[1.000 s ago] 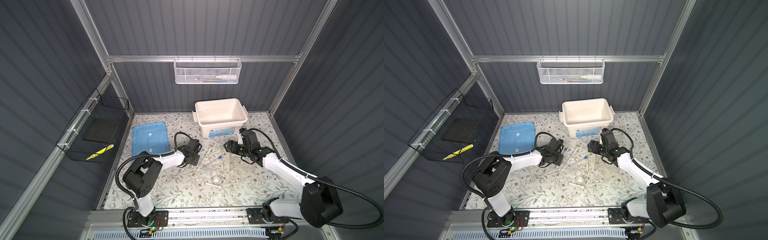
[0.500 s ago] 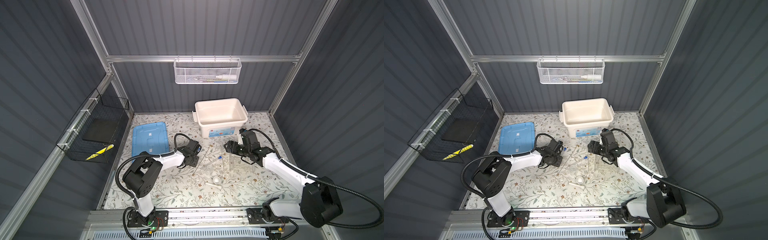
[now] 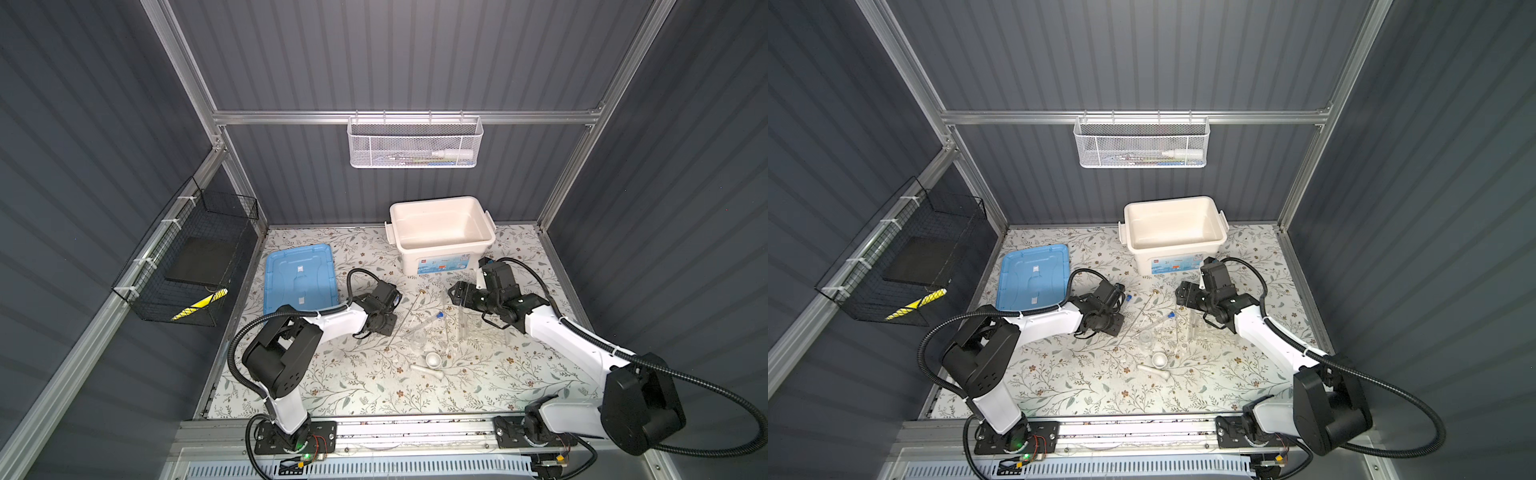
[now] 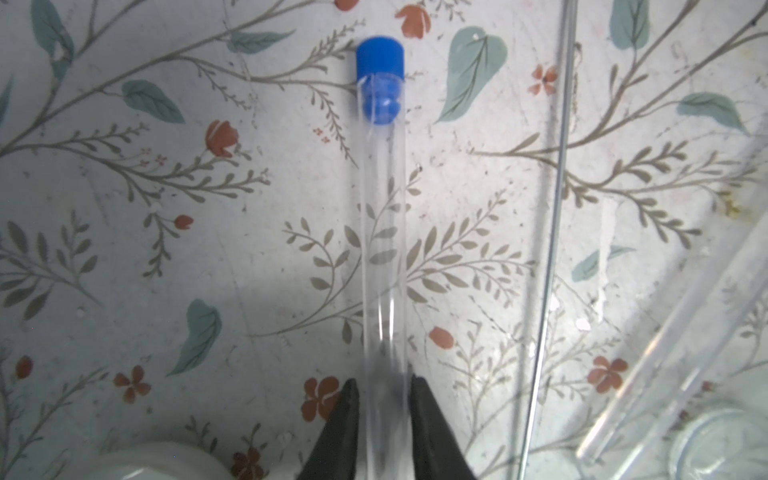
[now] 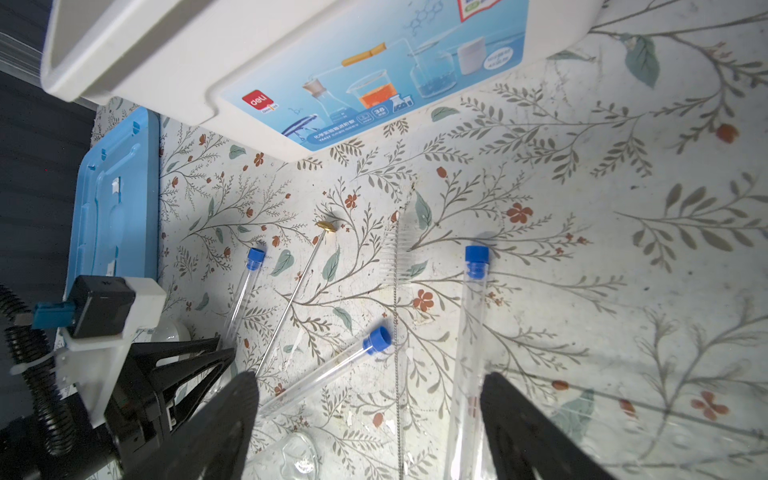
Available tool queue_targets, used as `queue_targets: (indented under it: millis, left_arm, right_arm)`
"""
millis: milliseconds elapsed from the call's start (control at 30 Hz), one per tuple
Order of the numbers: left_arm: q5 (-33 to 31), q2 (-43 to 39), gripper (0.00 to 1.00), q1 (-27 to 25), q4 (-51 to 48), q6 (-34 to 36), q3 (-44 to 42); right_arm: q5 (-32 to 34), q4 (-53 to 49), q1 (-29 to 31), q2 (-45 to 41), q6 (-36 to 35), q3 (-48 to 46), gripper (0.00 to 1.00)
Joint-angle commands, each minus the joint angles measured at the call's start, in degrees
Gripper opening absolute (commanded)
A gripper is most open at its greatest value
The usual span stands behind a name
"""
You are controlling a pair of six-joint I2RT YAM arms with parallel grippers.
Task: Organize the chemistry lab equipment
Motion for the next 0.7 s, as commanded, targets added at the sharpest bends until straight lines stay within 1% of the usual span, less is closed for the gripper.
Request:
queue_targets:
  millis: [0, 167, 400, 533, 667]
  left_arm:
    - [2.15, -0.40, 0.21, -0.47, -2.00, -0.31, -0.64]
    - [2.95, -0.79, 0.17, -0.47, -0.25, -0.88, -0.70]
    - [3.29, -2.62, 0.17, -0.46, 1.78, -0.67, -0.37]
    - [3.68, -3.93, 0.17, -0.45, 3.67, -0.47, -0.15]
    - [4.71, -4.76, 0.17, -0.77, 5.16, 0.64, 0.81]
  right_arm:
    - [-0.16, -1.28, 0.26, -0.20, 0.20, 1.35, 0.86]
    - [-0.94, -0.81, 0.26, 0.45, 0.70, 1.64, 0.86]
    - [-1.67, -0.30, 0.26, 2.01, 2.20, 2.70, 0.85]
    - [-5.15, 1.93, 0.26, 3.77, 3.70, 3.22, 0.85]
    - [-8.78, 3.98, 0.26, 5.93, 4.85, 4.10, 0.89]
